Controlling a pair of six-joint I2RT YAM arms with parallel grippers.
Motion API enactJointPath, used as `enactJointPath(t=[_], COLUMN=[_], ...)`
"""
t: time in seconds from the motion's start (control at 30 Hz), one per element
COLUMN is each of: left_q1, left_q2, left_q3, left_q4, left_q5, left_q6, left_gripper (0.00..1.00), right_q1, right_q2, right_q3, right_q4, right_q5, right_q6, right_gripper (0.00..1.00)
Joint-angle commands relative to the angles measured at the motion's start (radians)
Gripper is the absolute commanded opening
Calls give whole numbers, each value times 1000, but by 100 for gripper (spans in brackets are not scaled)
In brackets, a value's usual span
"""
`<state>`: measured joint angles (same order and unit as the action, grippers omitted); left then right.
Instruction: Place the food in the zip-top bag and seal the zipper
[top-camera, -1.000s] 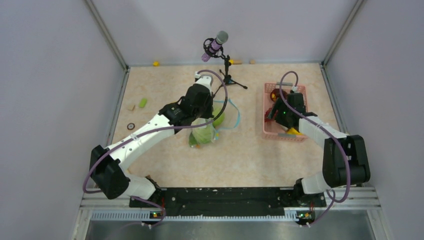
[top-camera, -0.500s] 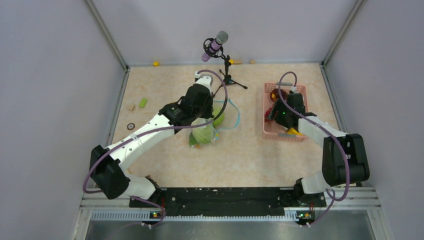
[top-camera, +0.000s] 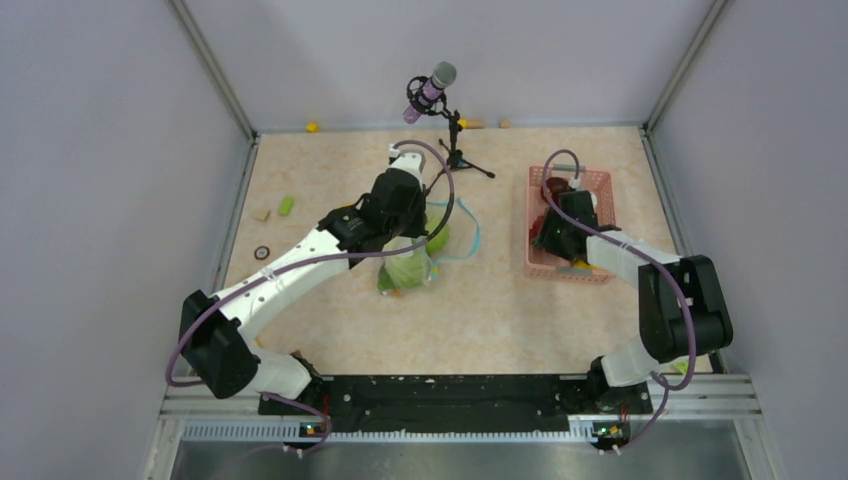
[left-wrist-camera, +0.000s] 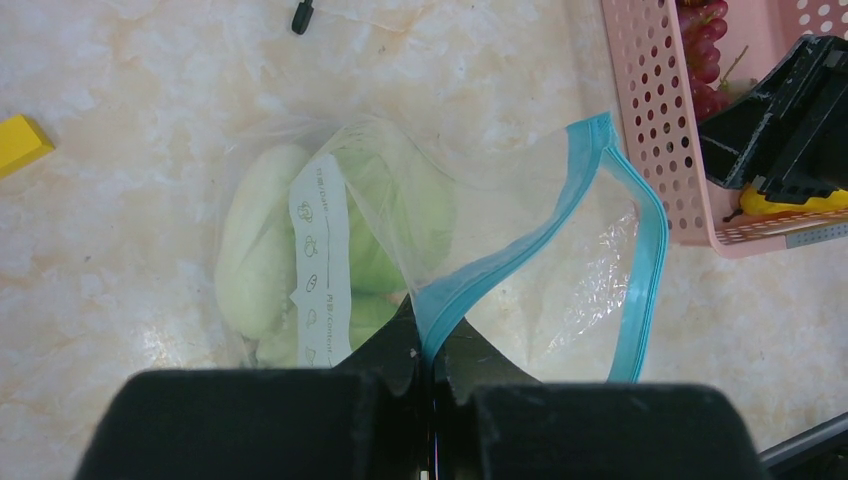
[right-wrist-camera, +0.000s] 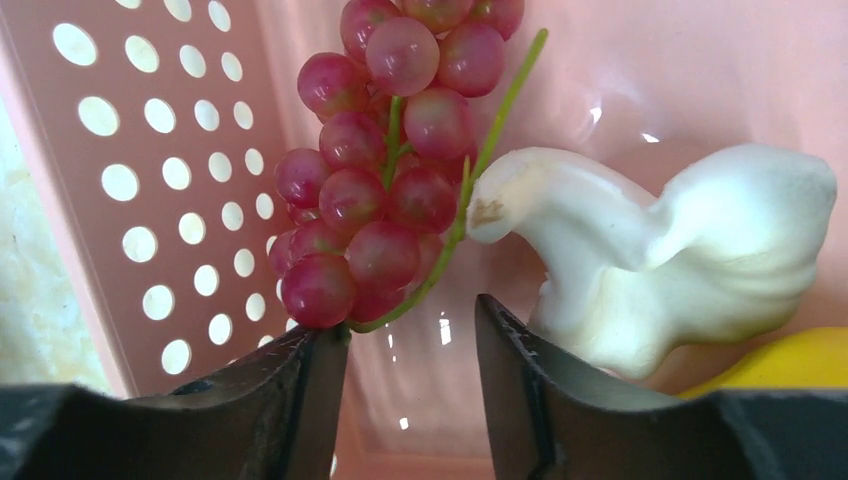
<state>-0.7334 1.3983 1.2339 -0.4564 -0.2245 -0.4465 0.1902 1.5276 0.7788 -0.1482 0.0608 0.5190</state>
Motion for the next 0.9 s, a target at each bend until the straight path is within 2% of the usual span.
enactJointPath(t=[0.0, 0.1, 0.37, 0.73, 0.87], left_q1=[4, 4, 4, 4, 3], left_q2=[-52, -62, -63, -77, -65], left_q3=[-1, -1, 12, 30, 30], left_q4=[67, 80, 103, 152, 145], left_q5=[17, 29, 31, -21, -10], left_q6=[-14, -23, -36, -69, -70], left_gripper=[0, 0, 0, 0, 0], right_q1=[10, 9, 10, 9, 8], right_q2=[-21, -41, -114, -273, -290], right_q3=[21, 14, 0, -36, -40], right_q4=[5, 6, -9, 7, 8], right_q5=[57, 67, 109, 142, 137], right_q6=[-12, -14, -27, -43, -48], right_gripper=[44, 35, 18, 8, 11])
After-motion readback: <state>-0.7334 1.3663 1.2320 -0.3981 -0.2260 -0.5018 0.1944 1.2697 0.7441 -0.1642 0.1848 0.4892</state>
